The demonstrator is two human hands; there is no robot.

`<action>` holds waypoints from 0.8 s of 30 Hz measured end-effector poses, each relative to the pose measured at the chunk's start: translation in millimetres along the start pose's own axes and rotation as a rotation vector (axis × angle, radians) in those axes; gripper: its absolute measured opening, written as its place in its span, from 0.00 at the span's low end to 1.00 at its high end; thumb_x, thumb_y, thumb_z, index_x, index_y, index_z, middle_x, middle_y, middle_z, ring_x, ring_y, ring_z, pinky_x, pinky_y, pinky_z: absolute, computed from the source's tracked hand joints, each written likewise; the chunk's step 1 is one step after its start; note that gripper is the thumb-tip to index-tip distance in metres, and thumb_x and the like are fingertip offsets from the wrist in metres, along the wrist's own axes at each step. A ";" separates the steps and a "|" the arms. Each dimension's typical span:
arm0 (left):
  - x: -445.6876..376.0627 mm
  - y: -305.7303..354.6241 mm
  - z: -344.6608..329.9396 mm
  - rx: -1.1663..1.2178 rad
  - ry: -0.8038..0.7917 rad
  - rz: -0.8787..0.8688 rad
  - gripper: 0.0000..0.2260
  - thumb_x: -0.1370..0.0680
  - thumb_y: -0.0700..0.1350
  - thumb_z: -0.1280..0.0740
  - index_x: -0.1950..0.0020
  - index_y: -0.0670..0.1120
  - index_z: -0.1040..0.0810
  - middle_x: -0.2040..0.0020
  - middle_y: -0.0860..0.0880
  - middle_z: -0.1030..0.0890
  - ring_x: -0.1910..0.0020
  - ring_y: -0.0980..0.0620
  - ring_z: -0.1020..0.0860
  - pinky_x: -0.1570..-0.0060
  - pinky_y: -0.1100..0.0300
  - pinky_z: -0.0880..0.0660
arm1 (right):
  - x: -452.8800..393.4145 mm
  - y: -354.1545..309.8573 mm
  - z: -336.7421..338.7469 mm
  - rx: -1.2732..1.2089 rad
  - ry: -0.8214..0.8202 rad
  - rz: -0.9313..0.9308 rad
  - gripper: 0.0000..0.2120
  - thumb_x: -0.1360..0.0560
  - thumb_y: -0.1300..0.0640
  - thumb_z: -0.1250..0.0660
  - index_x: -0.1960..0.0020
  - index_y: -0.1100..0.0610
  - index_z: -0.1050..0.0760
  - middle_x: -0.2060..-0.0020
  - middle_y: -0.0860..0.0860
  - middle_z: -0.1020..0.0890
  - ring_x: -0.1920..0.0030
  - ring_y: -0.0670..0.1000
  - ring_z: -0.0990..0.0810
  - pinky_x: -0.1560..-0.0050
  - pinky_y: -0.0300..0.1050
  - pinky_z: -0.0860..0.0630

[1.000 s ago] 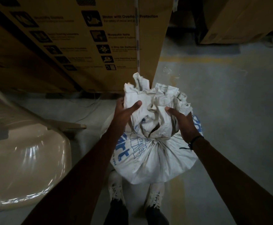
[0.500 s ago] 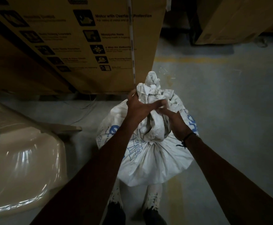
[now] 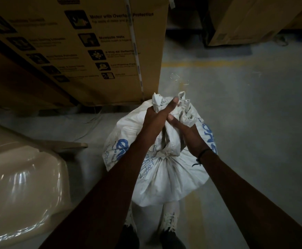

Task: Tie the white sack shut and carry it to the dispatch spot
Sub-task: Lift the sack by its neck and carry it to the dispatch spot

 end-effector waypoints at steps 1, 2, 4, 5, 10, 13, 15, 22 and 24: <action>0.3 -1.4 -1.6 -0.012 0.008 -0.003 0.37 0.39 0.73 0.24 0.41 0.48 0.16 0.47 0.48 0.11 0.47 0.49 0.13 0.38 0.46 0.18 | -0.8 0.1 2.0 -0.007 0.007 -0.017 0.27 0.25 0.49 0.25 0.28 0.55 0.22 0.36 0.52 0.14 0.34 0.52 0.16 0.27 0.59 0.24; 2.6 -0.8 -3.6 -0.008 0.000 -0.006 0.38 0.39 0.75 0.26 0.41 0.48 0.16 0.46 0.47 0.12 0.46 0.48 0.13 0.38 0.46 0.18 | -1.6 0.1 4.6 -0.012 0.018 -0.025 0.24 0.24 0.49 0.25 0.30 0.54 0.21 0.37 0.52 0.14 0.34 0.52 0.15 0.27 0.60 0.24; 6.4 -0.7 -7.0 0.039 -0.009 -0.039 0.40 0.36 0.78 0.30 0.39 0.48 0.19 0.42 0.47 0.14 0.42 0.48 0.15 0.35 0.46 0.20 | -2.8 0.1 8.9 -0.023 0.021 -0.042 0.22 0.22 0.47 0.26 0.31 0.53 0.19 0.37 0.52 0.13 0.34 0.53 0.15 0.27 0.62 0.24; 7.9 -1.1 -7.2 0.033 0.007 -0.056 0.40 0.34 0.79 0.32 0.38 0.48 0.21 0.38 0.49 0.17 0.37 0.49 0.18 0.32 0.48 0.24 | -2.5 -0.3 9.1 -0.026 0.018 -0.054 0.23 0.22 0.44 0.26 0.30 0.52 0.19 0.37 0.51 0.13 0.34 0.53 0.15 0.27 0.62 0.24; 2.4 -25.9 -5.4 0.108 -0.154 0.021 0.46 0.33 0.78 0.30 0.26 0.48 0.24 0.31 0.43 0.18 0.29 0.43 0.22 0.24 0.41 0.31 | -6.3 -1.1 6.3 -0.027 0.053 -0.075 0.26 0.24 0.37 0.27 0.32 0.50 0.18 0.39 0.48 0.13 0.35 0.50 0.15 0.27 0.58 0.24; -3.8 -30.3 -3.9 -0.017 -0.149 -0.012 0.44 0.33 0.81 0.34 0.31 0.50 0.19 0.37 0.45 0.14 0.34 0.46 0.18 0.26 0.43 0.28 | -11.0 5.4 3.2 -0.032 0.097 -0.118 0.37 0.33 0.25 0.26 0.33 0.48 0.17 0.39 0.48 0.12 0.35 0.51 0.15 0.27 0.57 0.24; -2.4 -26.1 -5.2 -0.102 -0.125 -0.031 0.47 0.35 0.84 0.41 0.33 0.51 0.18 0.40 0.48 0.13 0.38 0.50 0.16 0.28 0.47 0.25 | -12.3 9.5 1.0 -0.033 0.120 -0.144 0.43 0.38 0.20 0.26 0.33 0.46 0.18 0.39 0.48 0.12 0.35 0.51 0.16 0.27 0.57 0.24; 10.5 -38.4 -6.9 -0.214 -0.013 -0.189 0.27 0.24 0.73 0.35 0.37 0.56 0.17 0.43 0.55 0.13 0.42 0.60 0.16 0.36 0.57 0.21 | -0.9 14.5 -5.0 -0.037 0.233 -0.203 0.46 0.45 0.18 0.28 0.38 0.47 0.15 0.44 0.49 0.11 0.42 0.50 0.13 0.34 0.53 0.19; 17.1 -46.1 -5.0 -0.298 0.086 -0.224 0.31 0.24 0.74 0.38 0.36 0.52 0.17 0.42 0.52 0.13 0.40 0.54 0.16 0.34 0.51 0.21 | 7.2 19.0 -9.4 -0.062 0.258 -0.234 0.47 0.44 0.18 0.27 0.36 0.49 0.16 0.41 0.49 0.12 0.40 0.50 0.14 0.31 0.53 0.20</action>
Point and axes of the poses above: each hand's wrist, its own x-axis away from the middle knuckle, its own z-axis out of the back of the hand, y = z × x, the point moved 2 cm from there along -x, towards the middle knuckle
